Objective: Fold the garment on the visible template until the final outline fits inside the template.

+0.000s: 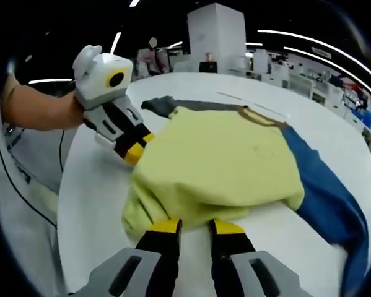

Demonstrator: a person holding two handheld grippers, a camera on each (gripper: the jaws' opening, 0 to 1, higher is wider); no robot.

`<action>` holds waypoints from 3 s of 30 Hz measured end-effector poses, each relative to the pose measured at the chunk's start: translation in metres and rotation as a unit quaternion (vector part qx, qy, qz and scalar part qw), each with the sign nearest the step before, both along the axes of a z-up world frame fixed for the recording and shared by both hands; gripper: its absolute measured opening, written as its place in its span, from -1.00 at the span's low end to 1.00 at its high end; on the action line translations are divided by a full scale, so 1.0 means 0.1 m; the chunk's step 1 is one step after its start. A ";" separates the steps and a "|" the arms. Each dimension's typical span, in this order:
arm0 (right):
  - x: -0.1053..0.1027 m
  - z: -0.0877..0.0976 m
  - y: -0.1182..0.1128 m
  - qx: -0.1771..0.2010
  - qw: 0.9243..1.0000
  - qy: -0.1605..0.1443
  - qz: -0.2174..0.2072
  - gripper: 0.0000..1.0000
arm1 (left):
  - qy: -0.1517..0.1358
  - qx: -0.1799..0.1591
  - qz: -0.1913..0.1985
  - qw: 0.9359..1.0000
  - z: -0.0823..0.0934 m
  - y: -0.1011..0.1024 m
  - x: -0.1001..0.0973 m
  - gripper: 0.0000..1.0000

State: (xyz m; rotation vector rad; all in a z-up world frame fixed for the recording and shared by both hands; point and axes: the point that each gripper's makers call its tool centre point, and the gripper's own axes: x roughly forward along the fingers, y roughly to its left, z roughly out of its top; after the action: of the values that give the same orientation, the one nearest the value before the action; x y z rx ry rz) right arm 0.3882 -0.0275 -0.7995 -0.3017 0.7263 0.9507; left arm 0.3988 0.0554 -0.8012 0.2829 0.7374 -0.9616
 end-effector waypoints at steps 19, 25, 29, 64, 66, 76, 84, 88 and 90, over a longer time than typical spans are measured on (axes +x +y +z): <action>-0.06 0.08 0.01 0.003 1.000 -0.017 0.006 -1.00 | -0.002 -0.003 0.017 1.000 0.04 0.10 -0.06 -1.00; -0.06 0.18 -0.02 0.019 1.000 -0.022 -0.011 -1.00 | -0.003 -0.026 0.041 0.999 0.18 0.20 -0.05 -1.00; -0.03 0.30 -0.04 0.034 0.999 -0.030 -0.022 -1.00 | -0.008 -0.040 0.051 0.998 0.28 0.28 -0.05 -1.00; 0.08 1.58 -0.07 0.121 0.980 -0.150 -0.050 -1.00 | -0.140 -0.132 0.122 0.974 1.66 0.80 -0.06 -1.00; 0.10 1.61 -0.06 0.130 0.978 -0.154 -0.049 -1.00 | -0.149 -0.132 0.124 0.972 1.71 0.81 -0.05 -1.00; 0.24 1.44 -0.09 0.128 0.981 -0.135 -0.063 -1.00 | -0.138 -0.126 0.136 0.973 1.56 0.79 0.12 -1.00; 0.46 1.23 -0.15 0.117 0.983 -0.113 -0.082 -1.00 | -0.130 -0.109 0.142 0.975 1.40 0.78 0.31 -1.00; 0.61 1.14 -0.14 0.114 0.984 -0.103 -0.088 -1.00 | -0.128 -0.096 0.144 0.977 1.32 0.79 0.46 -1.00; 0.67 1.09 -0.13 0.109 0.985 -0.097 -0.088 -1.00 | -0.126 -0.090 0.147 0.977 1.27 0.81 0.53 -1.00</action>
State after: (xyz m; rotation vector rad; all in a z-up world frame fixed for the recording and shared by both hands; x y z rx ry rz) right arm 0.4554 -0.0405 -0.6902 -0.1318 0.4572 0.8105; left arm 0.4519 0.1364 -0.6739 0.1281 0.4407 -0.6893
